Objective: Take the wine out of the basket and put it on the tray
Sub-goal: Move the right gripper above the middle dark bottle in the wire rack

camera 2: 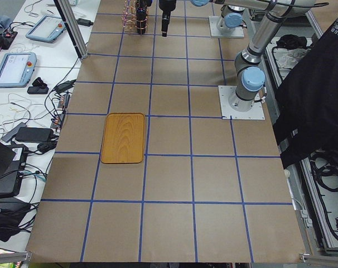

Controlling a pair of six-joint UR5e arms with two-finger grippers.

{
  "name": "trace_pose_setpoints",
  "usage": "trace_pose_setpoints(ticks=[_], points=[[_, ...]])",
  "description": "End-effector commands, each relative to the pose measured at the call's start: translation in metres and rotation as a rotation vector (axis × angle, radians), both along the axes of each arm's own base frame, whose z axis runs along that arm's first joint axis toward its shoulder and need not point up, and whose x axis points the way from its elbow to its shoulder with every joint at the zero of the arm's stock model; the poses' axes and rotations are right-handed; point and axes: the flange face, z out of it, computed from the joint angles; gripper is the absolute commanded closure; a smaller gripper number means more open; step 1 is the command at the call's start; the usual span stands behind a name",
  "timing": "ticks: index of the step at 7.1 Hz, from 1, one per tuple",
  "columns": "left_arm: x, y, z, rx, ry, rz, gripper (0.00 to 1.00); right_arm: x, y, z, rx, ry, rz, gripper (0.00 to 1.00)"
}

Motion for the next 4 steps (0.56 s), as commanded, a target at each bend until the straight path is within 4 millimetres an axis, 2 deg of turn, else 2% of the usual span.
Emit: trace_pose_setpoints(ticks=[1,2,3,4], points=[[0.000,0.000,0.000,0.001,0.000,-0.001,0.00,-0.024,-0.013,-0.011,0.022,0.019,0.105,0.00],[0.000,0.000,0.000,-0.001,-0.001,-0.002,0.00,-0.057,-0.030,-0.017,-0.013,0.024,0.117,0.00],[0.000,0.000,0.000,0.001,0.000,0.001,0.00,-0.072,-0.046,-0.034,0.000,0.020,0.101,0.00],[0.000,0.000,0.000,-0.001,-0.001,-0.002,0.00,-0.077,-0.060,-0.035,-0.044,0.033,0.100,0.00]])
